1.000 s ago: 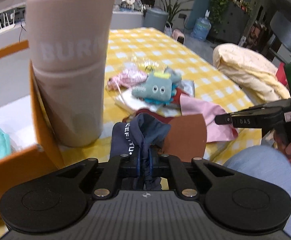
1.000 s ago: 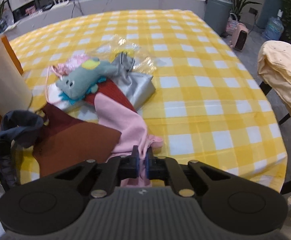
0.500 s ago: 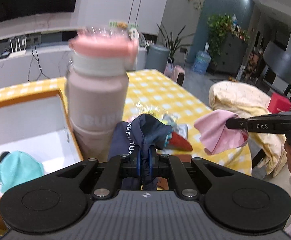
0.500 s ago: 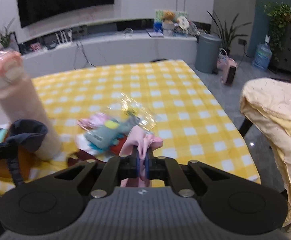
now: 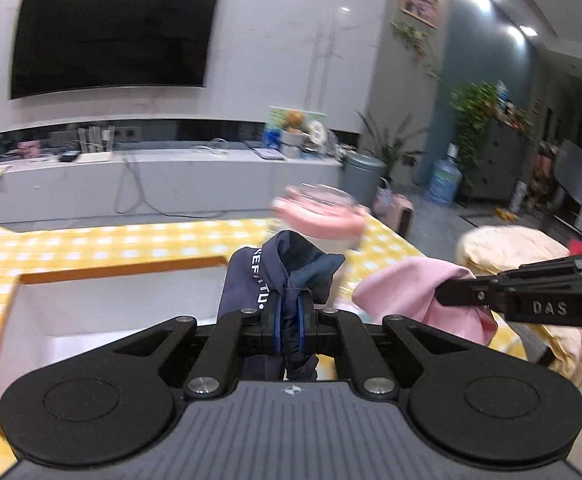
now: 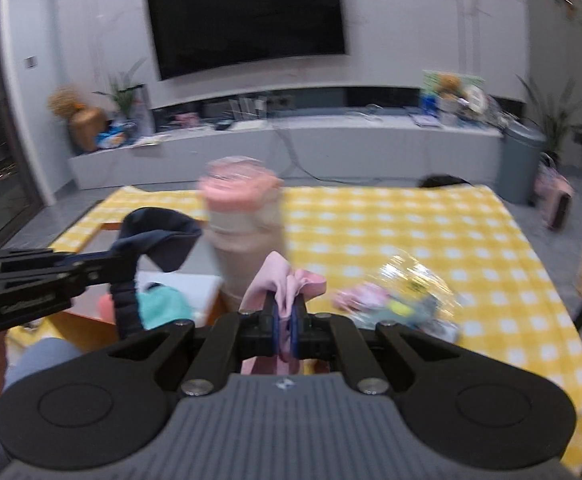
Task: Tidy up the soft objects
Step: 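Carry the navy cap and pink cloth with both grippers over the white box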
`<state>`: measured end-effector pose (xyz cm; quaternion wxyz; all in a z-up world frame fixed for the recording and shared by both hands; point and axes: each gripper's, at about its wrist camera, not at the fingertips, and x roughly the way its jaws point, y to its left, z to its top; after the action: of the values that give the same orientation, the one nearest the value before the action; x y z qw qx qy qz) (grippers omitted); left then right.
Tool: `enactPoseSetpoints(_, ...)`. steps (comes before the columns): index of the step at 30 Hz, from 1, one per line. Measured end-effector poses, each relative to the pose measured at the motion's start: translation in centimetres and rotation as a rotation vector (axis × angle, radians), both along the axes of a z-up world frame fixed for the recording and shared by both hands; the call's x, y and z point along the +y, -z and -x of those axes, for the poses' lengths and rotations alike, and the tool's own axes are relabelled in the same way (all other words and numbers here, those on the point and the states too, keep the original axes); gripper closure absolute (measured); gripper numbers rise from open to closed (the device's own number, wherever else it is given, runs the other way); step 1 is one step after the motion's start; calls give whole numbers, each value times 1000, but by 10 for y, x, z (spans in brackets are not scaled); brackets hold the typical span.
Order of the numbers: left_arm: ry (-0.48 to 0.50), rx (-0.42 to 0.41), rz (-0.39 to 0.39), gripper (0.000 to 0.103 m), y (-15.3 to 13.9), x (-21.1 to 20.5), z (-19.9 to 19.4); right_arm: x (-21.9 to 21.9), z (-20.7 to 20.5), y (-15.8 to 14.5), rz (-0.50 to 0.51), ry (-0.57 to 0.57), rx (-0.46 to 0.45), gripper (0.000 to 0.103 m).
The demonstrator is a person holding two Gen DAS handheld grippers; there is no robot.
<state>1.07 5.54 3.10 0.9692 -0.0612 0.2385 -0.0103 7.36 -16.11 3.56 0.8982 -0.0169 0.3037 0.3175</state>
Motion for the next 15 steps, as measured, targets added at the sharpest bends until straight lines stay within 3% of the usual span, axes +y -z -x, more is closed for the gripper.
enactPoseSetpoints(8, -126, 2, -28, 95, -4, 41, 2, 85, 14, -13, 19, -195, -62, 100)
enactPoseSetpoints(15, -196, 9, -70, 95, -1, 68, -3, 148, -9, 5, 45, -269, 0, 100)
